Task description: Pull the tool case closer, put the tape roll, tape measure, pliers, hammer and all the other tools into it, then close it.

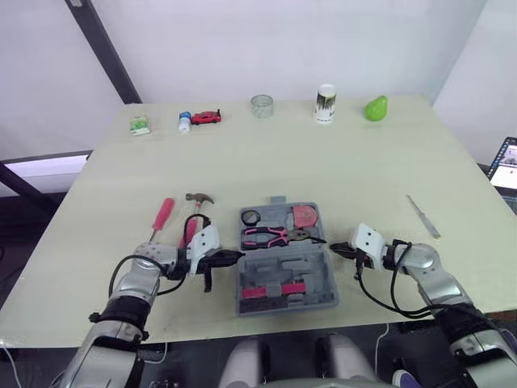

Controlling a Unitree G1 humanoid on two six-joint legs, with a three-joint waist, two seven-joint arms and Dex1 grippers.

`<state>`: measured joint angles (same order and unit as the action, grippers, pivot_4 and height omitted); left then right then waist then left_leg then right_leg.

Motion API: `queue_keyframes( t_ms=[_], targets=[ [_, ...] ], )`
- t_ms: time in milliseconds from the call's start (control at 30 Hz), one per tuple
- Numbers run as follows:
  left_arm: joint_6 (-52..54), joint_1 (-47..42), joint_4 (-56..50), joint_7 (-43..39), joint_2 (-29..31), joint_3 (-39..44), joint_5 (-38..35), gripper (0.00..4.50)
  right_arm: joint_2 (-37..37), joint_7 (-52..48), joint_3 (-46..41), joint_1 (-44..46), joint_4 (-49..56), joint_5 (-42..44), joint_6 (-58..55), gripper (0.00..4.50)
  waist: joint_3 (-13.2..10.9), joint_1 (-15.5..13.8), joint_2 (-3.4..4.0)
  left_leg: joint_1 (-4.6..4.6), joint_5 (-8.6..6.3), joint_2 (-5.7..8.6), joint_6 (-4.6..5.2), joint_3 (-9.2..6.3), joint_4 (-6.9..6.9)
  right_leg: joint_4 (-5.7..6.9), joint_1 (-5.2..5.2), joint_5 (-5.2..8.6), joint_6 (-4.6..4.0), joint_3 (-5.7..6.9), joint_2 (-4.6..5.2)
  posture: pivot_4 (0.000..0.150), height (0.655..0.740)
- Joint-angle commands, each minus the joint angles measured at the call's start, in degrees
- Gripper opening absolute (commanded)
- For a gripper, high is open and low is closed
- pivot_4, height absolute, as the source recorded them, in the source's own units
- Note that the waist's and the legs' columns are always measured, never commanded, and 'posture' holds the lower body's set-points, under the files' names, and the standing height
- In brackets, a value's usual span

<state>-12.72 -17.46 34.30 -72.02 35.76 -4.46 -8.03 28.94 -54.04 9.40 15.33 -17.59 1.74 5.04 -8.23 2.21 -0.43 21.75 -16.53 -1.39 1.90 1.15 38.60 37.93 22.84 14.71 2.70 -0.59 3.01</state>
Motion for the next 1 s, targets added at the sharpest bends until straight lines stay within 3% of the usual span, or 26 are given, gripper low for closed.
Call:
queue_keyframes(
  t_ms=[33,333,533,600,667,767,900,1000],
  targets=[
    [2.98,4.11,-7.2,1.61,2.57,3.87,-2.99,0.08,0.81,-0.46,-4.36,-2.78,5.54,5.47,-1.51,0.0,-0.04,0.0,-0.06,0.0,0.0,-0.01,0.0,-0.01,-0.04,-0.01,0.01,0.0,0.0,0.01,0.02,0.15,0.74],
    [11.25,16.38,-23.5,7.96,3.85,14.89,-11.92,0.08,2.07,1.55,-15.23,-12.59,16.44,17.38,-8.64,0.0,-0.13,-1.37,-0.13,0.23,0.0,0.08,-0.01,0.0,-0.12,-0.04,0.23,-0.01,0.01,-0.06,0.71,0.15,0.74],
    [15.9,28.5,-30.82,14.35,1.16,25.24,-18.78,0.08,3.76,4.12,-28.18,-22.5,20.49,24.18,-10.03,0.0,-0.16,-1.52,-0.15,0.24,-0.01,0.1,-0.01,0.0,-0.24,-0.19,0.22,0.0,0.0,0.02,0.92,0.15,0.74],
    [17.46,34.13,-34.55,15.48,0.47,28.46,-20.67,0.64,4.59,4.54,-31.72,-26.53,20.58,24.63,-9.79,0.0,-0.21,-1.53,-0.24,0.25,-0.01,0.11,-0.01,0.0,-0.26,-0.25,0.2,0.0,0.0,0.03,0.97,0.15,0.74],
    [18.21,37.91,-36.91,16.21,-0.07,30.54,-21.67,1.56,4.81,4.97,-34.37,-28.95,20.34,25.26,-9.57,0.0,-0.2,-1.54,-0.25,0.23,-0.01,0.11,-0.01,-0.01,-0.27,-0.23,0.2,0.02,-0.03,0.04,0.99,0.15,0.74],
    [18.46,42.52,-37.68,17.4,-0.95,34.27,-22.87,2.88,4.67,5.46,-38.64,-31.94,18.69,26.56,-8.85,0.77,-0.22,-1.58,-0.24,0.21,-0.02,0.1,-0.02,-0.01,-0.29,-0.25,0.19,0.14,-0.23,0.02,1.02,0.15,0.74],
    [16.34,47.01,-33.6,17.12,-1.72,38.45,-22.65,4.5,4.22,4.91,-43.31,-35.13,14.8,28.05,-7.12,2.49,-0.23,-1.59,-0.28,0.21,-0.02,0.1,-0.01,0.01,-0.29,-0.3,0.19,0.15,-0.24,0.0,1.01,0.15,0.74],
    [15.61,48.26,-31.73,16.77,-1.64,40.76,-23.05,4.5,4.07,3.43,-46.07,-36.99,11.14,28.91,-5.31,3.75,-0.29,-1.63,-0.37,0.23,-0.03,0.11,0.0,0.05,-0.34,-0.41,0.19,0.16,-0.23,0.02,0.99,0.15,0.74]
  ],
)
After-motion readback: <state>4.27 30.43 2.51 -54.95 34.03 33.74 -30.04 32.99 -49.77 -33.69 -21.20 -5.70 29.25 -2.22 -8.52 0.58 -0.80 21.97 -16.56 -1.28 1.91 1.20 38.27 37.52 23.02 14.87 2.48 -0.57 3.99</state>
